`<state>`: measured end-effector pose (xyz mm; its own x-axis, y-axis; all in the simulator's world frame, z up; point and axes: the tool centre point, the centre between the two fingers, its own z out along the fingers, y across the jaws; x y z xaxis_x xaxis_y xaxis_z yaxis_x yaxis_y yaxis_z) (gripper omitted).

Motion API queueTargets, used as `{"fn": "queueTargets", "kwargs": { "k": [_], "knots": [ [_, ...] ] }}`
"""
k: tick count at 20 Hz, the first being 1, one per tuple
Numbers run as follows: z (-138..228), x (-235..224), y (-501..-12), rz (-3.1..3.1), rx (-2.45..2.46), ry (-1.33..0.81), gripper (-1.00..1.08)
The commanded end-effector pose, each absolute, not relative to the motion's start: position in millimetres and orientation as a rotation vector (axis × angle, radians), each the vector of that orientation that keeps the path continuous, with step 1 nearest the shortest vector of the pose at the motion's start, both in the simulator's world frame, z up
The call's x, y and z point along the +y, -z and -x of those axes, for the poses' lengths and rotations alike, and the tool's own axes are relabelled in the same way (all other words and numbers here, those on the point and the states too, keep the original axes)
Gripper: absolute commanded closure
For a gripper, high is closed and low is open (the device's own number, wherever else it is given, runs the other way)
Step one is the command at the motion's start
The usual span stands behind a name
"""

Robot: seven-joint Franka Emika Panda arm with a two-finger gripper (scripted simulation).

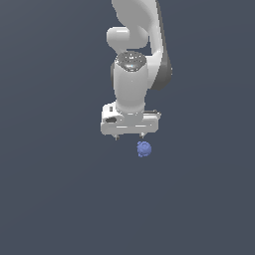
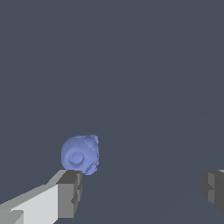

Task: Pick up the object and move it to a goal position.

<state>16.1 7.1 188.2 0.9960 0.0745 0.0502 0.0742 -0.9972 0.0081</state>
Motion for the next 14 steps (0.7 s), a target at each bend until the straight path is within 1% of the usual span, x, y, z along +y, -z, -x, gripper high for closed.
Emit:
{"fn": "queueTargets", "kwargs": {
  "k": [1,14],
  "knots": [
    [-16.1,7.1,-188.2,-3.132,0.117,-0.079,-0.92],
    [-22.6,10.9,-187.7,-3.145,0.066,-0.105,-0.92]
  ]
}}
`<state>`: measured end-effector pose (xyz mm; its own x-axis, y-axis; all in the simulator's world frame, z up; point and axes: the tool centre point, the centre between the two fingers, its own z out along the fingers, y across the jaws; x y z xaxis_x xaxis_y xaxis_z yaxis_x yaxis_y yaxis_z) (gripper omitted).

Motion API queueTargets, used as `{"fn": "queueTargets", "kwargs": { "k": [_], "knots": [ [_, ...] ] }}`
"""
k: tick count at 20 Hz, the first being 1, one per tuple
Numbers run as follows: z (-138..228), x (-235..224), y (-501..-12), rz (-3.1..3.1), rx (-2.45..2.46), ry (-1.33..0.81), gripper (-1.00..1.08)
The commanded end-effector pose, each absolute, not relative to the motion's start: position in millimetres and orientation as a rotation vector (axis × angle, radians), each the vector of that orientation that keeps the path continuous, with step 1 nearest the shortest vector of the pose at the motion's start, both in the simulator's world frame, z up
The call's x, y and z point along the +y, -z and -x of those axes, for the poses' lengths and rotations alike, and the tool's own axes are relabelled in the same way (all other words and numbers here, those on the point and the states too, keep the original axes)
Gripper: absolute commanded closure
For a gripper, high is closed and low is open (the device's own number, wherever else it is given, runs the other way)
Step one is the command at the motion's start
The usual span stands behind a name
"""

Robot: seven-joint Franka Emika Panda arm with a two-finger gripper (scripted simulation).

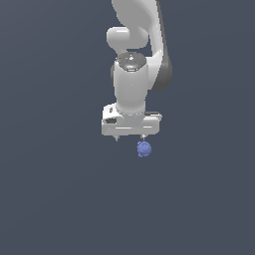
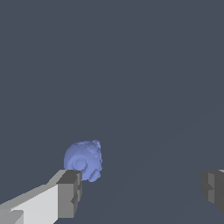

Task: Pick up the object and move it to a goal position.

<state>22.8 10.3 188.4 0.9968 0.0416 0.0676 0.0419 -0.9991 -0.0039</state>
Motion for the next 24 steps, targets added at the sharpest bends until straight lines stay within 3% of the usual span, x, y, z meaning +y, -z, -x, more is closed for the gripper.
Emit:
{"fn": "queueTargets", "kwargs": {
  "k": [1,14,24],
  "knots": [
    [-22.0,12.4,-185.6,3.134,-0.07,0.102,-0.92],
    [9.9,75.0,-101.3,3.135,-0.194,0.013,-0.92],
    [15.5,82.4,-86.0,3.134,-0.211,0.0,-0.92]
  ]
}}
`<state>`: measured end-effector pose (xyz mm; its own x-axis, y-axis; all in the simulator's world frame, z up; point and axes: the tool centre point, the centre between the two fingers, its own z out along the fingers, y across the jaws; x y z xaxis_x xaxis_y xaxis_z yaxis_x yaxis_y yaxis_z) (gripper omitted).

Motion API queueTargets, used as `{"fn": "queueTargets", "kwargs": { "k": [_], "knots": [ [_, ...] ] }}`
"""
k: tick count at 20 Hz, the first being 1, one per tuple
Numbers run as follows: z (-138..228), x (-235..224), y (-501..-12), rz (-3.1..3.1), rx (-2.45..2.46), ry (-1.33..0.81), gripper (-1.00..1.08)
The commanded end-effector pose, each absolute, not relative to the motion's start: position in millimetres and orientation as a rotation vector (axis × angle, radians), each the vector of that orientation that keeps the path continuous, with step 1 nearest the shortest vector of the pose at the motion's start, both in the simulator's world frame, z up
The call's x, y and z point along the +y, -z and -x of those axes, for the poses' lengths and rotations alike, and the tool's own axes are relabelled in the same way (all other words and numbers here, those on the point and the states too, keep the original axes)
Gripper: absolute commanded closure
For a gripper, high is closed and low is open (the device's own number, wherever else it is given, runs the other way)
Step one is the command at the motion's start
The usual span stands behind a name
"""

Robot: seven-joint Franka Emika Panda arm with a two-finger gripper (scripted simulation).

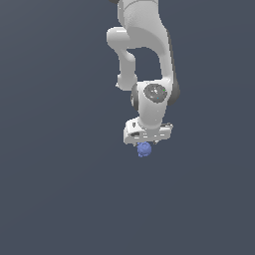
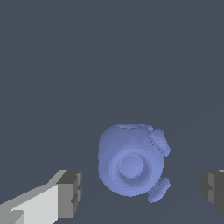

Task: Pick up the object and move it to a goal position.

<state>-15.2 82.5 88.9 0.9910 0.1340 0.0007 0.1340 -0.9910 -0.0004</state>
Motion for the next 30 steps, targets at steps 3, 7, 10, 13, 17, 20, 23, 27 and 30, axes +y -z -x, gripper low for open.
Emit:
{"fn": "queueTargets", "kwargs": {
  "k": [3,7,10,13,17,20,23,27,30],
  "knots": [
    [16.1,82.7,-74.6,3.134,-0.211,0.0,-0.92],
    [17.1,83.1,-53.7,3.134,-0.212,0.0,-0.92],
    [17.0,83.2,-43.8,3.134,-0.212,0.0,-0.92],
    [16.3,83.3,-39.9,3.134,-0.212,0.0,-0.92],
    [16.3,83.3,-39.7,3.134,-0.212,0.0,1.08],
    [16.3,83.3,-39.7,3.134,-0.212,0.0,1.08],
    [16.3,83.3,-39.7,3.134,-0.212,0.0,1.08],
    [16.7,82.0,-40.7,3.135,-0.212,0.001,1.08],
    [18.9,75.1,-42.6,3.135,-0.212,0.001,1.08]
  ]
}}
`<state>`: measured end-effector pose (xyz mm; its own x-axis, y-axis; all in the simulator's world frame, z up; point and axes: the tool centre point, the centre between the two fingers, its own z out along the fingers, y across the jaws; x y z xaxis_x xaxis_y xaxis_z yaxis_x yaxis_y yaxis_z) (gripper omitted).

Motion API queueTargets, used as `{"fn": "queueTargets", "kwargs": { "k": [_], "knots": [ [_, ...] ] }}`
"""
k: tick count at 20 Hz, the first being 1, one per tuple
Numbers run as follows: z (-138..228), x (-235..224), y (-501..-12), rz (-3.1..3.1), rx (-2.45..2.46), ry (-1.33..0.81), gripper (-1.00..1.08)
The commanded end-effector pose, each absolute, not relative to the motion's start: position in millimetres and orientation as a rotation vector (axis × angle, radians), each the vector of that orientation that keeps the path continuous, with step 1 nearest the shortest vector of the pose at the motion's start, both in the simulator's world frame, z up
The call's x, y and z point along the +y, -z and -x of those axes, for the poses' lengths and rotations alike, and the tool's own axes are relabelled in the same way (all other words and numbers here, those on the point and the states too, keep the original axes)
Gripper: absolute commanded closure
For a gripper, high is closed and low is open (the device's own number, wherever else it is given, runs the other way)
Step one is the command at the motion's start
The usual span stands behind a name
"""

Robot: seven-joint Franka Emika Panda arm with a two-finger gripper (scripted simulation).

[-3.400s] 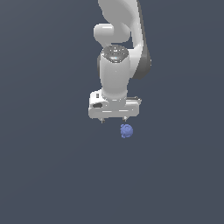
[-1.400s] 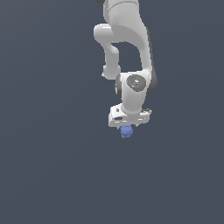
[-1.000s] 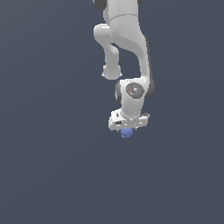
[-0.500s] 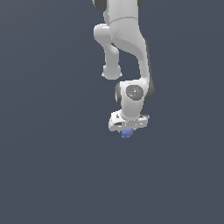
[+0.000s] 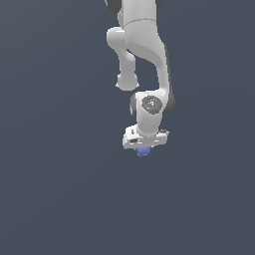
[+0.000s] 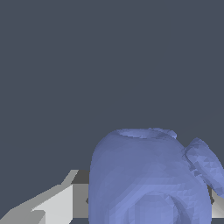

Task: Pick up the object and move it to a goal position.

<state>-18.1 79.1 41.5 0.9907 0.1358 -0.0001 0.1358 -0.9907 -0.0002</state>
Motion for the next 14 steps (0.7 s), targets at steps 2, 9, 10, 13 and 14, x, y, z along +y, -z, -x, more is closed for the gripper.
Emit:
{"fn": "queueTargets", "kwargs": {
  "k": [2,9,10,13,14],
  "knots": [
    [21.6,66.9,-44.7,3.135,-0.212,0.001,1.08],
    [37.6,16.5,-58.0,3.135,-0.212,0.001,1.08],
    [40.7,6.9,-60.6,3.135,-0.212,0.001,1.08],
    [50.7,-25.4,-69.1,3.135,-0.212,0.001,1.08],
    [54.3,-37.2,-72.2,3.135,-0.212,0.001,1.08]
  ]
}}
